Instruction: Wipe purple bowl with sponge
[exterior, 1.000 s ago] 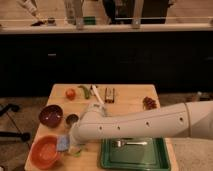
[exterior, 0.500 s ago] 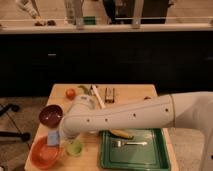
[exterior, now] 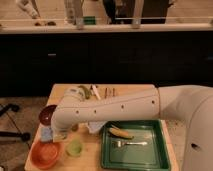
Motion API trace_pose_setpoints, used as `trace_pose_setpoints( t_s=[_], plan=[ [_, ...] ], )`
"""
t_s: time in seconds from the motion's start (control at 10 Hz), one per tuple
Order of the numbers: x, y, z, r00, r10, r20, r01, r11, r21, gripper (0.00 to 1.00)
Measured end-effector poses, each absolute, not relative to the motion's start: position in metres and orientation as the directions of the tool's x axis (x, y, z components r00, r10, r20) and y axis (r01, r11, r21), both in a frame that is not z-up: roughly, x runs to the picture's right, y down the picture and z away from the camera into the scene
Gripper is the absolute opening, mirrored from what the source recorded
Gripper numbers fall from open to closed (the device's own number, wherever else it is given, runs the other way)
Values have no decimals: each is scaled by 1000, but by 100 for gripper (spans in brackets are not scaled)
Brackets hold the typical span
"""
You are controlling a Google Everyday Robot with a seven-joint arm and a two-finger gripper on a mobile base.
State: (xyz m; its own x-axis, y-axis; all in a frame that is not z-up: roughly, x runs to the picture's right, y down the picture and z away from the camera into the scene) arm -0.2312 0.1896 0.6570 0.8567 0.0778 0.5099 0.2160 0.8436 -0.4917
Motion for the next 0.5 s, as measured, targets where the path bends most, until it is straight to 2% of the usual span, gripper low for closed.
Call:
trace_pose_setpoints(
  t_s=[0.5],
  plan=[
    [-231,190,658,856,76,510,216,845,-490,0]
  ],
)
